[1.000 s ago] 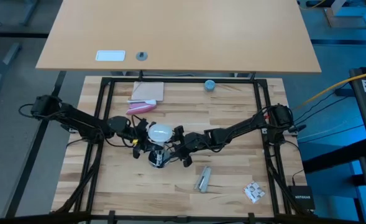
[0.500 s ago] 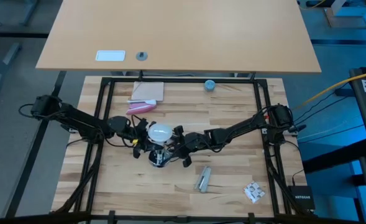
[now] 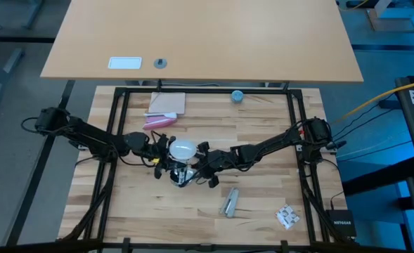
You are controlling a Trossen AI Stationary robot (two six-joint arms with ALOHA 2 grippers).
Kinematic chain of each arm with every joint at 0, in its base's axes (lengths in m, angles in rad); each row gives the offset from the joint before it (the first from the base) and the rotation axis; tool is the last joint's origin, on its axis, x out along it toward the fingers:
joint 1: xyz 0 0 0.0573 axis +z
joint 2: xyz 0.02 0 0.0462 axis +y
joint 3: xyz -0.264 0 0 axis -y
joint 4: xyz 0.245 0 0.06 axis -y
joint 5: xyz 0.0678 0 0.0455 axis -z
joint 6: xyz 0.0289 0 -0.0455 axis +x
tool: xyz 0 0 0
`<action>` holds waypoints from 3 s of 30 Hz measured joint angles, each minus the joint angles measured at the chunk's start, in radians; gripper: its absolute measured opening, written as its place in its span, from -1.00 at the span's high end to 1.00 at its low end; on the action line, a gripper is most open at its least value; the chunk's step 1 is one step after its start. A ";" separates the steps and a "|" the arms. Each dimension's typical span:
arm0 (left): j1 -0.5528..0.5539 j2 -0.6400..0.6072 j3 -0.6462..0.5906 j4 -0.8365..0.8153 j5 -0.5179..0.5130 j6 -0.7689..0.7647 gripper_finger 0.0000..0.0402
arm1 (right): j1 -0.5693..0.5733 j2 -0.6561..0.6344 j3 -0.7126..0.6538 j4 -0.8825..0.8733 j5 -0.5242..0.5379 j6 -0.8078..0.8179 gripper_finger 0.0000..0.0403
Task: Screw lightbulb
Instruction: Remove the lightbulb from the lamp
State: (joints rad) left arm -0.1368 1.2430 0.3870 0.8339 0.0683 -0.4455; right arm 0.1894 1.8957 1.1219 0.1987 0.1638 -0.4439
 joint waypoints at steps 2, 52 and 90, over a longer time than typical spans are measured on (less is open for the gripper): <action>0.000 0.000 0.000 -0.024 -0.037 0.009 0.26 | 0.000 0.000 0.000 -0.028 0.025 0.016 0.93; -0.001 0.001 0.000 -0.151 -0.216 0.080 0.26 | 0.000 -0.001 0.057 -0.193 0.070 0.125 0.11; 0.000 0.001 0.000 -0.083 -0.151 0.014 0.26 | 0.000 0.005 0.057 -0.192 -0.044 0.126 0.89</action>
State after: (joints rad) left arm -0.1371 1.2438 0.3869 0.7509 -0.0824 -0.4313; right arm 0.1894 1.9009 1.1793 0.0072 0.1198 -0.3180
